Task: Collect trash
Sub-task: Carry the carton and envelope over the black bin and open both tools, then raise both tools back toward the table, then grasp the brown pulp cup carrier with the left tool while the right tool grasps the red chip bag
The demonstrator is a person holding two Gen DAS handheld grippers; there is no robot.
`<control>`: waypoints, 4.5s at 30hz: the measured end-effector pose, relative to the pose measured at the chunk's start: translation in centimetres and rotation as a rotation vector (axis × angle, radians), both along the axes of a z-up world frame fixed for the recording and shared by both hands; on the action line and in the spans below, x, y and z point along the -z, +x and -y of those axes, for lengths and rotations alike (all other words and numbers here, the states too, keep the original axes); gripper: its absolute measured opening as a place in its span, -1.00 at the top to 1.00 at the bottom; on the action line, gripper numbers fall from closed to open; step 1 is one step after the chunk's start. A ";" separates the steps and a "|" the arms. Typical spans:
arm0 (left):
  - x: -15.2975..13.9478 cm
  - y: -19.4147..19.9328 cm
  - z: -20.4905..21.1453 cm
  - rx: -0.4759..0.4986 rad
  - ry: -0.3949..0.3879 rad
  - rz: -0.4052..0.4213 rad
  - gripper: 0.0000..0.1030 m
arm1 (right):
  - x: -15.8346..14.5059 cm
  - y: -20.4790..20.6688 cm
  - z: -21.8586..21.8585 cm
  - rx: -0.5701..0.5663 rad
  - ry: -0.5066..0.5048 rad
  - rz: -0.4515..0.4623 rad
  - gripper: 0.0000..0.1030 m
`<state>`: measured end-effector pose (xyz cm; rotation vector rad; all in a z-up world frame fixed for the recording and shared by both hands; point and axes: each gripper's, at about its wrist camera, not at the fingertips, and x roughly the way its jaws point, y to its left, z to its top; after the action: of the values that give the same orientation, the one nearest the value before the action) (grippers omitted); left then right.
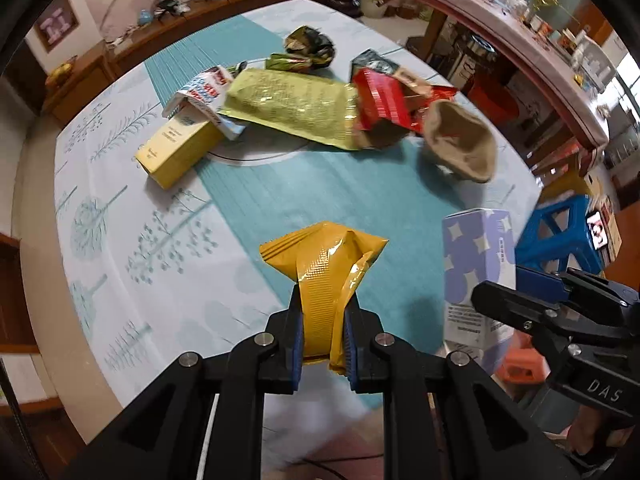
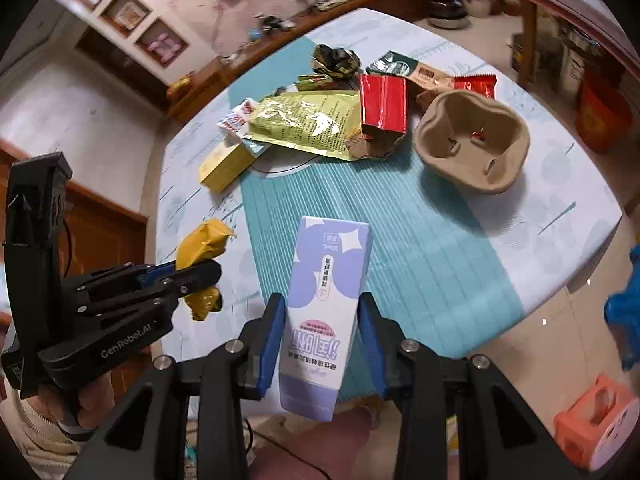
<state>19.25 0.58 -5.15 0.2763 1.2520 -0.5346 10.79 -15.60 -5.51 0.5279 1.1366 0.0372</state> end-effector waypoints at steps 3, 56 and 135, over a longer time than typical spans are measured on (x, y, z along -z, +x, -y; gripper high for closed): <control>-0.7 -3.7 1.8 -0.076 -0.018 0.003 0.73 | -0.8 -1.9 2.0 -0.059 -0.008 0.033 0.28; 37.6 -19.7 7.5 -0.162 0.186 -0.211 -0.51 | 40.0 -18.8 6.6 -0.056 0.101 -0.333 0.22; -6.6 -4.5 7.6 -0.343 -0.120 0.271 -0.64 | -2.3 -1.7 13.9 -0.116 -0.107 0.123 -0.02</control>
<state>14.77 -7.06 1.49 0.0277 0.9718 -0.2646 9.11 -29.48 -3.26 0.3595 1.0412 0.1069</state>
